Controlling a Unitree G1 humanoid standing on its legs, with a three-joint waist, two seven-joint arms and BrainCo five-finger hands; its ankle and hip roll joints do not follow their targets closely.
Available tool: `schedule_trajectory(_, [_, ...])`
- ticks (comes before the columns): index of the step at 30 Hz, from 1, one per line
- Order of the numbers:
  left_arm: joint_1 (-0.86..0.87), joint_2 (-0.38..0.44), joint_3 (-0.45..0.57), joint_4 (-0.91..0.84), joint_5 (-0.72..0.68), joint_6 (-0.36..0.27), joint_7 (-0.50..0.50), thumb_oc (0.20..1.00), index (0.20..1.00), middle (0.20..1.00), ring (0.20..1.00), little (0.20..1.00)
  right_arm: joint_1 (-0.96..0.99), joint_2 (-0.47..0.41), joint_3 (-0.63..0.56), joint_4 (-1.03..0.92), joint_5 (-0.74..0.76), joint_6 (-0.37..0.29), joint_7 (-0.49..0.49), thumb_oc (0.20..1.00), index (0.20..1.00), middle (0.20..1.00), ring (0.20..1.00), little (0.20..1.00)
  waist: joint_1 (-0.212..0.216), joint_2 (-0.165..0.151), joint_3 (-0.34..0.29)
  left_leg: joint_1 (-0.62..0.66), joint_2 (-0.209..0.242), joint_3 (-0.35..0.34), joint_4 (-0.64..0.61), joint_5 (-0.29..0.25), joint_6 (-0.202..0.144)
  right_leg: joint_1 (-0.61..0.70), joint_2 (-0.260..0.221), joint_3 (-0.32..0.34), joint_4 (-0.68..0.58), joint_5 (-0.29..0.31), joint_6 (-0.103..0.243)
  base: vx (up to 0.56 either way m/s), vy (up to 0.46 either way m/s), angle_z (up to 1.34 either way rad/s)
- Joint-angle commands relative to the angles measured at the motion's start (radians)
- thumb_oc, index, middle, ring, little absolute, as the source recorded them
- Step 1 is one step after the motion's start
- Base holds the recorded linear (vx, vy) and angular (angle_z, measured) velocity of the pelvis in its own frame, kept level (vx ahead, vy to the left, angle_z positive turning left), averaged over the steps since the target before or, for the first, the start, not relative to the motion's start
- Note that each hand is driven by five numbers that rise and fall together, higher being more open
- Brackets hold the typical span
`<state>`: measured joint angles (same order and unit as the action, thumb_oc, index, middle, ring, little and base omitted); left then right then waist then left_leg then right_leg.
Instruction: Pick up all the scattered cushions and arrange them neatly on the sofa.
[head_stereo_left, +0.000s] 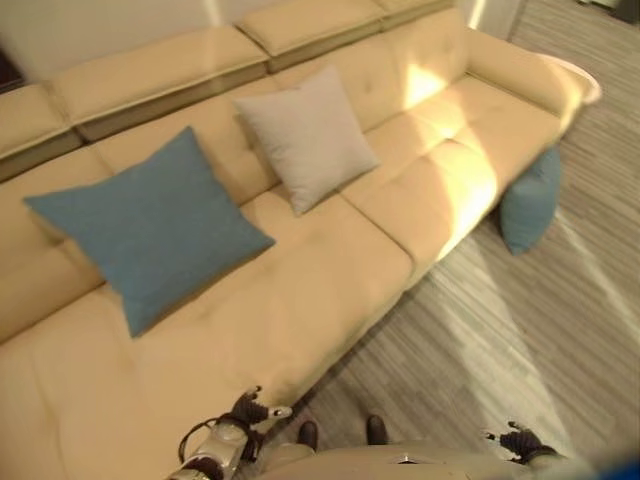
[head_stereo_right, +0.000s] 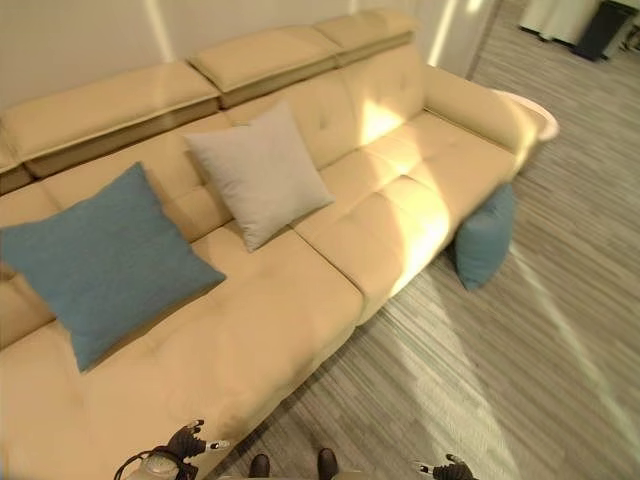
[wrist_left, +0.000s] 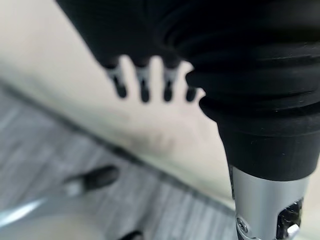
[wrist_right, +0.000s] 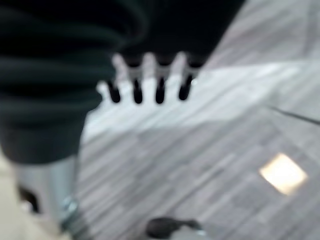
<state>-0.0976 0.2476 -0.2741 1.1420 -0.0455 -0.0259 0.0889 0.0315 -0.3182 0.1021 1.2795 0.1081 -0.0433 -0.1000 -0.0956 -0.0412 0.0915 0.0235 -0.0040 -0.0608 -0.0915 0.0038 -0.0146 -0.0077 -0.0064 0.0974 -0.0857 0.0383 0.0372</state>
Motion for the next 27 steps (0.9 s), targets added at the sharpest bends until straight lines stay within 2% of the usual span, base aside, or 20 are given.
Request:
schedule_trajectory(1, [-0.019, 0.028, -0.013, 0.024, 0.041, -0.014, 0.012, 1.0, 1.0, 1.0, 1.0, 1.0, -0.059, -0.015, -0.001, 0.018, 0.034, 0.0, -0.014, 1.0, 1.0, 1.0, 1.0, 1.0, 0.037, -0.01, -0.002, -0.051, -0.035, 0.089, 0.071, -0.03, -0.015, -0.114, -0.014, 0.008, 0.062, 0.08, 0.146, -0.12, 0.145, -1.14])
schedule_trajectory(3, [-0.02, 0.038, -0.003, 0.025, 0.034, -0.018, 0.013, 1.0, 1.0, 1.0, 1.0, 1.0, -0.078, -0.006, 0.009, 0.02, 0.029, 0.002, -0.013, 1.0, 1.0, 1.0, 1.0, 1.0, 0.038, -0.01, 0.003, -0.049, -0.032, 0.134, 0.048, -0.02, -0.01, -0.149, -0.013, 0.022, 0.067, 0.099, 0.163, -0.11, 0.141, -1.35])
schedule_trajectory(5, [-0.02, 0.052, 0.004, 0.028, 0.031, -0.019, 0.016, 1.0, 1.0, 1.0, 1.0, 1.0, -0.091, 0.001, 0.013, 0.022, 0.021, 0.004, -0.014, 1.0, 1.0, 1.0, 1.0, 1.0, 0.043, -0.01, 0.013, -0.051, -0.022, 0.174, 0.044, -0.013, -0.01, -0.186, -0.025, -0.025, 0.09, 0.104, 0.175, -0.13, 0.097, -1.42])
schedule_trajectory(6, [-0.021, 0.059, 0.007, 0.029, 0.031, -0.022, 0.017, 1.0, 1.0, 1.0, 1.0, 1.0, -0.093, 0.002, 0.015, 0.025, 0.013, 0.004, -0.016, 1.0, 1.0, 1.0, 1.0, 1.0, 0.058, -0.007, 0.022, -0.054, -0.012, 0.192, 0.056, -0.016, -0.01, -0.19, -0.046, -0.114, 0.118, 0.085, 0.164, -0.19, 0.097, -1.23])
schedule_trajectory(7, [-0.013, 0.067, 0.015, 0.028, 0.035, -0.022, 0.015, 1.0, 1.0, 1.0, 1.0, 1.0, -0.087, -0.006, 0.009, 0.03, 0.001, -0.001, -0.021, 1.0, 1.0, 1.0, 1.0, 1.0, 0.077, 0.009, 0.024, -0.058, 0.005, 0.216, 0.056, -0.01, -0.008, -0.158, -0.092, -0.249, 0.157, 0.037, 0.133, -0.17, 0.109, -0.75])
schedule_trajectory(9, [-0.011, 0.068, 0.015, 0.025, 0.035, -0.022, 0.013, 1.0, 1.0, 1.0, 1.0, 1.0, -0.081, -0.007, 0.002, 0.03, 0.006, -0.003, -0.02, 1.0, 1.0, 1.0, 1.0, 1.0, 0.07, 0.013, 0.025, -0.053, 0.004, 0.215, 0.049, 0.0, -0.007, -0.149, -0.078, -0.231, 0.197, 0.015, 0.127, -0.11, 0.068, -0.86])
schedule_trajectory(10, [-0.014, 0.071, 0.018, 0.027, 0.035, -0.02, 0.008, 1.0, 1.0, 1.0, 1.0, 1.0, -0.068, -0.011, -0.017, 0.037, 0.018, -0.001, -0.017, 1.0, 1.0, 1.0, 1.0, 1.0, 0.07, 0.02, 0.018, -0.039, 0.006, 0.22, 0.035, 0.006, -0.003, -0.115, -0.075, -0.223, 0.232, -0.017, 0.121, -0.12, 0.021, -0.64])
schedule_trajectory(12, [-0.008, 0.065, 0.024, 0.028, 0.035, -0.019, 0.006, 1.0, 1.0, 1.0, 1.0, 1.0, -0.059, -0.02, -0.03, 0.043, 0.016, 0.0, -0.017, 1.0, 1.0, 1.0, 1.0, 1.0, 0.092, 0.031, 0.002, -0.036, 0.017, 0.242, 0.023, 0.007, -0.003, -0.068, -0.103, -0.285, 0.234, -0.043, 0.12, -0.11, -0.003, 0.04])
schedule_trajectory(13, [-0.008, 0.065, 0.024, 0.028, 0.035, -0.019, 0.006, 1.0, 1.0, 1.0, 1.0, 1.0, -0.059, -0.02, -0.03, 0.043, 0.016, 0.0, -0.017, 1.0, 1.0, 1.0, 1.0, 1.0, 0.092, 0.031, 0.0, -0.039, 0.017, 0.242, 0.023, 0.009, -0.003, -0.07, -0.102, -0.285, 0.232, -0.041, 0.119, -0.08, -0.031, -0.25])
schedule_trajectory(15, [-0.005, 0.058, 0.032, 0.027, 0.036, -0.015, 0.007, 1.0, 1.0, 1.0, 1.0, 1.0, -0.058, -0.021, -0.035, 0.043, 0.005, 0.004, -0.023, 1.0, 1.0, 1.0, 1.0, 1.0, 0.12, 0.037, -0.009, -0.054, 0.03, 0.274, 0.039, 0.011, -0.008, -0.008, -0.137, -0.377, 0.21, -0.058, 0.123, -0.11, -0.053, -0.43])
schedule_trajectory(16, [-0.005, 0.056, 0.036, 0.022, 0.028, -0.015, 0.01, 1.0, 1.0, 1.0, 1.0, 1.0, -0.066, -0.022, -0.03, 0.037, 0.003, 0.005, -0.025, 1.0, 1.0, 1.0, 1.0, 1.0, 0.13, 0.035, -0.01, -0.057, 0.033, 0.289, 0.033, 0.02, -0.014, -0.004, -0.137, -0.396, 0.178, -0.05, 0.126, -0.09, -0.121, -0.4])
schedule_trajectory(20, [-0.009, 0.029, 0.033, 0.024, 0.024, -0.013, 0.007, 1.0, 1.0, 1.0, 1.0, 1.0, -0.05, -0.02, -0.032, 0.017, 0.029, -0.005, -0.025, 1.0, 1.0, 1.0, 1.0, 1.0, 0.111, 0.025, -0.017, -0.059, 0.051, 0.284, 0.036, 0.048, -0.039, 0.017, -0.07, -0.329, 0.074, -0.047, 0.11, -0.08, -0.219, -0.49])
schedule_trajectory(25, [-0.012, 0.006, 0.01, 0.031, 0.042, -0.009, 0.005, 1.0, 1.0, 1.0, 1.0, 1.0, -0.022, -0.013, -0.037, 0.028, 0.046, -0.01, -0.024, 1.0, 1.0, 1.0, 1.0, 1.0, 0.088, 0.023, -0.001, -0.072, 0.071, 0.263, 0.098, 0.04, -0.051, 0.035, -0.043, -0.307, 0.051, -0.048, 0.09, -0.05, -0.123, -0.02])
schedule_trajectory(26, [-0.012, 0.001, 0.002, 0.027, 0.04, -0.011, 0.003, 1.0, 1.0, 1.0, 1.0, 1.0, -0.019, -0.013, -0.034, 0.029, 0.048, -0.01, -0.025, 1.0, 1.0, 1.0, 1.0, 1.0, 0.093, 0.019, 0.012, -0.086, 0.062, 0.212, 0.15, 0.022, -0.051, 0.034, -0.041, -0.293, 0.055, -0.048, 0.084, -0.1, -0.196, -0.12])
schedule_trajectory(27, [-0.015, -0.003, -0.005, 0.021, 0.022, -0.013, 0.009, 1.0, 1.0, 1.0, 1.0, 1.0, -0.029, -0.014, -0.024, 0.029, 0.052, -0.01, -0.024, 1.0, 1.0, 1.0, 1.0, 1.0, 0.106, 0.015, 0.031, -0.091, 0.002, 0.08, 0.181, -0.018, -0.048, 0.025, -0.028, -0.259, 0.065, -0.048, 0.071, -0.09, -0.179, -0.24])
